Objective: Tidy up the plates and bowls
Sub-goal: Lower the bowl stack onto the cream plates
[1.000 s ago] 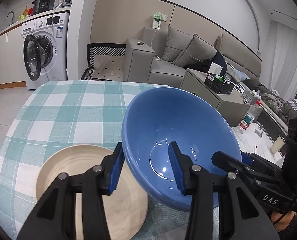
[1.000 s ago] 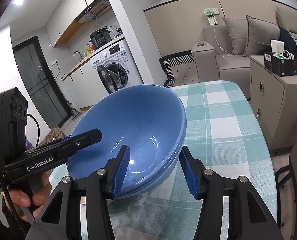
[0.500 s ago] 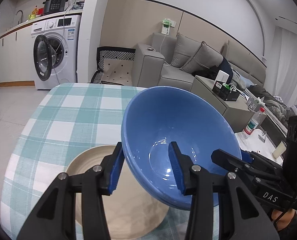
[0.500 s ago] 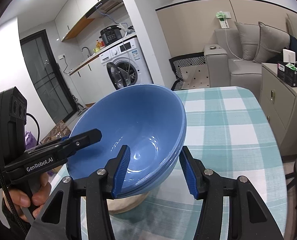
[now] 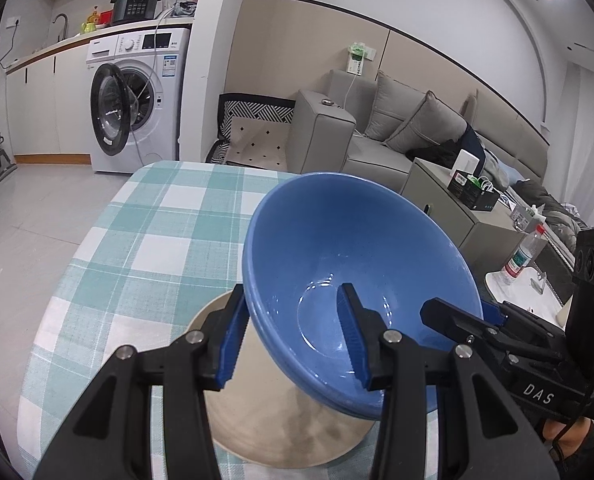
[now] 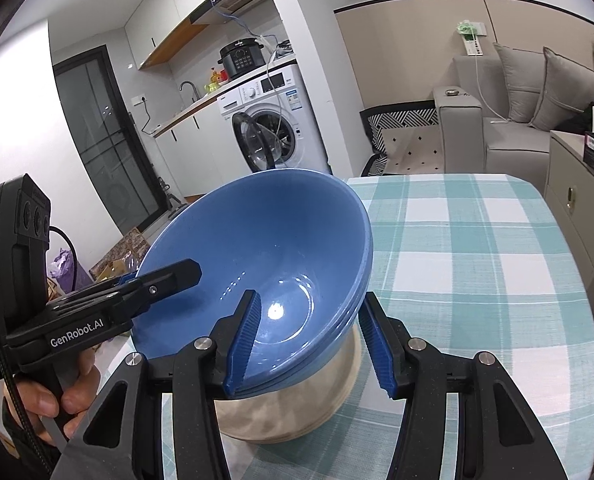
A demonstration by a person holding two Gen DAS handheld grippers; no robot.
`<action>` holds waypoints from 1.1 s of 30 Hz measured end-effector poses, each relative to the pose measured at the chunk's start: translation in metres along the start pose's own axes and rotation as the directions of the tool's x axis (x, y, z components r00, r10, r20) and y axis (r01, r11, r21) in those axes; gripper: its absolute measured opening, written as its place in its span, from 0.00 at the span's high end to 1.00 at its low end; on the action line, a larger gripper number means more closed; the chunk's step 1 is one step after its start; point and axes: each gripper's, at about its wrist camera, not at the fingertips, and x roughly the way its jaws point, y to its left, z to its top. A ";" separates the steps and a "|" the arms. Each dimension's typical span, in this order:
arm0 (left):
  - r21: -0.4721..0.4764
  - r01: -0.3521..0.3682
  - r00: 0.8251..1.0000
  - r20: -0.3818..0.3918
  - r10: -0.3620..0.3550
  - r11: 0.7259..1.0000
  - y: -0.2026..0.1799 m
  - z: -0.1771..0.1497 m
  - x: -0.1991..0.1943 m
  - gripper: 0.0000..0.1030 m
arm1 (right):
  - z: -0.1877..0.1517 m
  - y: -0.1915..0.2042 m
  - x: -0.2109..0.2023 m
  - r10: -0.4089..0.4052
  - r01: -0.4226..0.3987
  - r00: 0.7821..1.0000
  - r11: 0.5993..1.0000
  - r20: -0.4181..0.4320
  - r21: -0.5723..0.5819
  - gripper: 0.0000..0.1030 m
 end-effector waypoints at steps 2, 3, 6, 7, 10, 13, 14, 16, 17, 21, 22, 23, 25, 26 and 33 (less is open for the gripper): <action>-0.005 -0.006 1.000 -0.003 0.006 1.000 0.004 -0.001 0.001 0.58 | 0.000 0.003 0.004 0.004 -0.004 1.000 1.000 -0.007 -0.004 0.49; -0.007 -0.009 1.000 -0.004 0.009 1.000 0.006 -0.002 0.001 0.58 | -0.001 0.003 0.007 0.007 -0.007 1.000 1.000 -0.012 -0.006 0.49; -0.013 -0.021 1.000 -0.011 0.021 1.000 0.010 -0.004 0.003 0.58 | -0.003 0.005 0.014 0.014 -0.014 1.000 1.000 -0.023 -0.008 0.49; -0.016 -0.025 1.000 -0.014 0.025 1.000 0.012 -0.005 0.004 0.58 | -0.003 0.006 0.016 0.015 -0.016 1.000 1.000 -0.026 -0.009 0.49; -0.022 -0.030 0.999 -0.021 0.030 0.999 0.016 -0.007 0.008 0.58 | -0.005 0.006 0.024 0.021 -0.021 0.999 1.000 -0.042 -0.009 0.49; -0.031 -0.035 0.999 -0.033 0.034 0.999 0.021 -0.009 0.012 0.58 | -0.008 0.005 0.031 0.023 -0.023 0.998 1.000 -0.056 -0.009 0.49; -0.033 -0.037 0.999 -0.038 0.036 0.999 0.023 -0.010 0.014 0.58 | -0.009 0.006 0.033 0.023 -0.024 0.998 1.000 -0.060 -0.009 0.49; -0.036 -0.039 0.998 -0.047 0.037 0.999 0.025 -0.012 0.017 0.58 | -0.011 0.006 0.037 0.022 -0.023 0.997 1.000 -0.068 -0.009 0.49; -0.038 -0.038 0.998 -0.051 0.036 0.999 0.026 -0.013 0.019 0.58 | -0.012 0.005 0.039 0.021 -0.022 0.997 1.000 -0.072 -0.008 0.49; -0.046 -0.041 0.997 -0.065 0.038 0.998 0.030 -0.017 0.025 0.58 | -0.015 0.004 0.046 0.018 -0.019 0.996 1.000 -0.087 -0.007 0.49; -0.046 -0.043 0.997 -0.068 0.039 0.998 0.030 -0.017 0.026 0.58 | -0.015 0.005 0.048 0.018 -0.018 0.996 1.000 -0.090 -0.006 0.49; -0.048 -0.044 0.997 -0.072 0.040 0.998 0.031 -0.018 0.028 0.58 | -0.016 0.004 0.049 0.018 -0.018 0.996 1.000 -0.092 -0.006 0.49; -0.052 -0.046 0.996 -0.080 0.042 0.998 0.033 -0.019 0.031 0.58 | -0.015 0.004 0.054 0.018 -0.018 0.995 1.000 -0.099 -0.005 0.49; -0.052 -0.048 0.996 -0.083 0.044 0.997 0.034 -0.020 0.032 0.58 | -0.016 0.004 0.056 0.018 -0.019 0.995 1.000 -0.102 -0.005 0.49; -0.044 -0.060 0.995 -0.077 0.057 0.997 0.038 -0.018 0.036 0.58 | -0.013 0.005 0.064 0.022 -0.023 0.994 1.000 -0.105 -0.005 0.49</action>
